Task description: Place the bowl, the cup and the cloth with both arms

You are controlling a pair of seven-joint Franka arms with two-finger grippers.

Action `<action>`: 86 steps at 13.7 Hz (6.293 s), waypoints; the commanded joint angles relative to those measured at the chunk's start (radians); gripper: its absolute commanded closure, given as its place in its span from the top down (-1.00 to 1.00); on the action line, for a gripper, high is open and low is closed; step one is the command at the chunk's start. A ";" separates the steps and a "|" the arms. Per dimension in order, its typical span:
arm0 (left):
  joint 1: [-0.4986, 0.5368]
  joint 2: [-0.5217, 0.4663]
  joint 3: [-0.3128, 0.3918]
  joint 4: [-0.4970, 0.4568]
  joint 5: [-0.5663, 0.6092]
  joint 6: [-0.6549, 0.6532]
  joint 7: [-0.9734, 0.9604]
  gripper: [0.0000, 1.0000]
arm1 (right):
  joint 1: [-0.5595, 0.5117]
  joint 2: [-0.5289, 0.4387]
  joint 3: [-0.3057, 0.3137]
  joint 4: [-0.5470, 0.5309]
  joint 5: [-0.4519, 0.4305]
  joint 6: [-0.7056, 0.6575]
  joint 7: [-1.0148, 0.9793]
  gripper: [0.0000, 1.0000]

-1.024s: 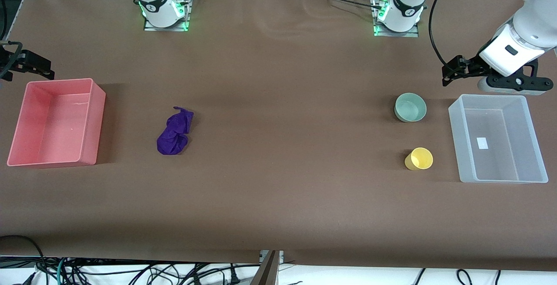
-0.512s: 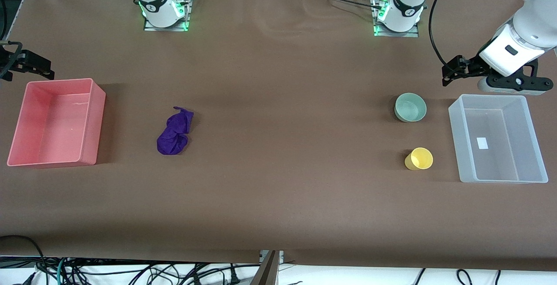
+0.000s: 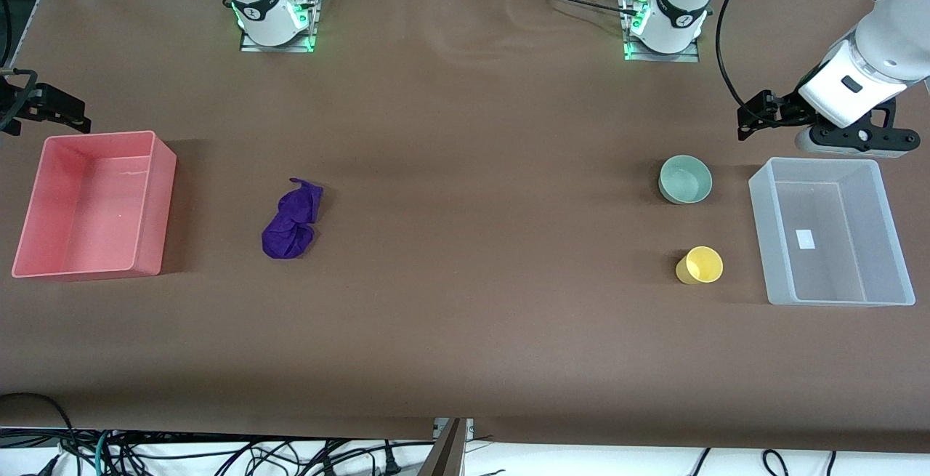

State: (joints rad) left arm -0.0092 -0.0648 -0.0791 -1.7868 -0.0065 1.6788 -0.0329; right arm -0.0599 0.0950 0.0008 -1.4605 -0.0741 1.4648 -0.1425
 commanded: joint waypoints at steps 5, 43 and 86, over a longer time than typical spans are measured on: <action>-0.005 -0.009 0.002 -0.002 0.017 -0.022 -0.013 1.00 | -0.001 -0.003 -0.004 0.005 0.013 0.002 -0.008 1.00; -0.002 -0.006 0.005 -0.002 0.017 -0.034 -0.007 1.00 | 0.002 0.019 -0.002 -0.004 0.048 -0.003 -0.017 1.00; 0.253 0.327 -0.030 -0.024 0.074 0.119 0.880 -1.00 | 0.117 0.247 -0.112 -0.164 0.094 0.203 0.061 -1.00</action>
State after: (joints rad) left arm 0.2150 0.2374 -0.1072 -1.9120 0.0468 1.8809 0.8103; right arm 0.0674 0.3297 -0.0317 -1.7235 0.0506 1.8000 0.0868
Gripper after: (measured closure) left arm 0.969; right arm 0.930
